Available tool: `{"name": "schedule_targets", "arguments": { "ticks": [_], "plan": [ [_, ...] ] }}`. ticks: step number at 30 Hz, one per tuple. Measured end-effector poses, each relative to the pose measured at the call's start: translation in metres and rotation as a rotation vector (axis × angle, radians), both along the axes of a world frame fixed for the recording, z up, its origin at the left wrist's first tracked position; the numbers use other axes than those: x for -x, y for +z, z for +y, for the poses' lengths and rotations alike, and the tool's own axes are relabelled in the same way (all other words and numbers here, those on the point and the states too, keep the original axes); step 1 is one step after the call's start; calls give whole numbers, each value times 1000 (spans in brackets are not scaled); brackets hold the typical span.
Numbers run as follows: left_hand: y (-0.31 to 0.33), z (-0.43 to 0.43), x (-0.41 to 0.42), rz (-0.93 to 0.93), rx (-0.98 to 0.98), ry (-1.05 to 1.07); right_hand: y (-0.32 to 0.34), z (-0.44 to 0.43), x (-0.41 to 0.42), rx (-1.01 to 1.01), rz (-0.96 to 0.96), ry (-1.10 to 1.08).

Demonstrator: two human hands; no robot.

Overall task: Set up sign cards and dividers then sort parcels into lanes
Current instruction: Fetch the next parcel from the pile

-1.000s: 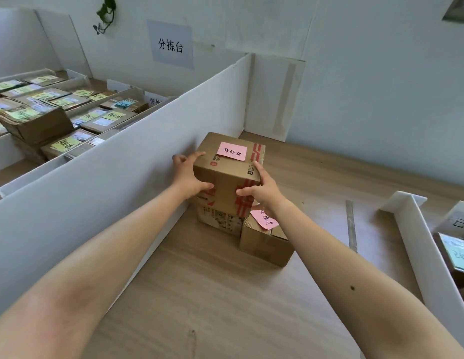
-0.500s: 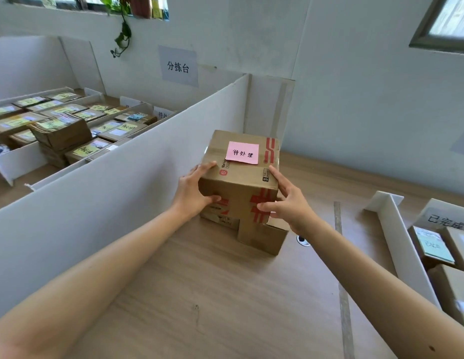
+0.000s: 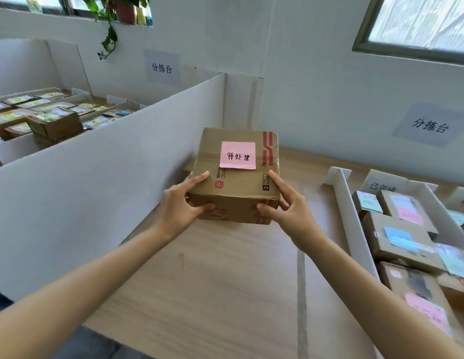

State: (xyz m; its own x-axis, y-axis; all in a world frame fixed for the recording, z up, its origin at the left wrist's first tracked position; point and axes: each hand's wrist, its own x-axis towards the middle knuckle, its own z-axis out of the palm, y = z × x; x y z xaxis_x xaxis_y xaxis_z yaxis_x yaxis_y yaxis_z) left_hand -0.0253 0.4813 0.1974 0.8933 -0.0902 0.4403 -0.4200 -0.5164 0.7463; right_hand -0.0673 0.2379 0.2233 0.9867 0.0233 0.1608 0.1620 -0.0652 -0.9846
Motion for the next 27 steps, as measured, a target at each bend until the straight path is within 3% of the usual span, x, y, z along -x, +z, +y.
{"name": "schedule_targets", "arguments": {
  "ticks": [8,27],
  "plan": [
    [-14,-62,66,-39,-13,-121,-5,-59,103,25,38,-151],
    [22,-235,178,-74,16,-559,15,-207,273,96,41,-493]
  ]
}}
